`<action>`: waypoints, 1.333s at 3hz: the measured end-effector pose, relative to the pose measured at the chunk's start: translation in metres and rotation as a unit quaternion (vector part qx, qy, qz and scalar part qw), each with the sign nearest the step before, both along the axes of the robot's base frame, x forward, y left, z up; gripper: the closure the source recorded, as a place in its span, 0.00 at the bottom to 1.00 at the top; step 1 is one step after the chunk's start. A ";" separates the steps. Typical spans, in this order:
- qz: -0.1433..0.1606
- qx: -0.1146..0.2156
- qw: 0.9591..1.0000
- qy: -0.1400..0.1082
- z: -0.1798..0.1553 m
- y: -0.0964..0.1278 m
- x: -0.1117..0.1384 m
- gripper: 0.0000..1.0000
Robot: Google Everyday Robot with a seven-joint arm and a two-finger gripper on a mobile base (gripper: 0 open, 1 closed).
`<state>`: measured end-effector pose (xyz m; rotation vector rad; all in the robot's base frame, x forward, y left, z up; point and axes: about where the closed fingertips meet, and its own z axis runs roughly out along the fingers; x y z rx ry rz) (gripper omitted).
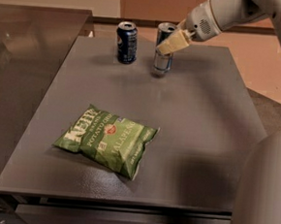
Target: Move redbull can near pepsi can
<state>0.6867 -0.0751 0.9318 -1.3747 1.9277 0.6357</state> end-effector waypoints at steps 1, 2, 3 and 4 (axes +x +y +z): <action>0.007 -0.001 1.000 0.010 -0.013 0.016 0.003 1.00; 0.016 -0.005 1.000 0.010 -0.020 0.030 0.009 1.00; 0.022 -0.006 1.000 0.007 -0.023 0.041 0.016 1.00; 0.023 -0.005 1.000 0.002 -0.023 0.047 0.024 0.82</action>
Offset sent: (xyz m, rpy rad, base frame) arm 0.0168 0.0424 -0.0226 -0.0191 0.0100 0.0480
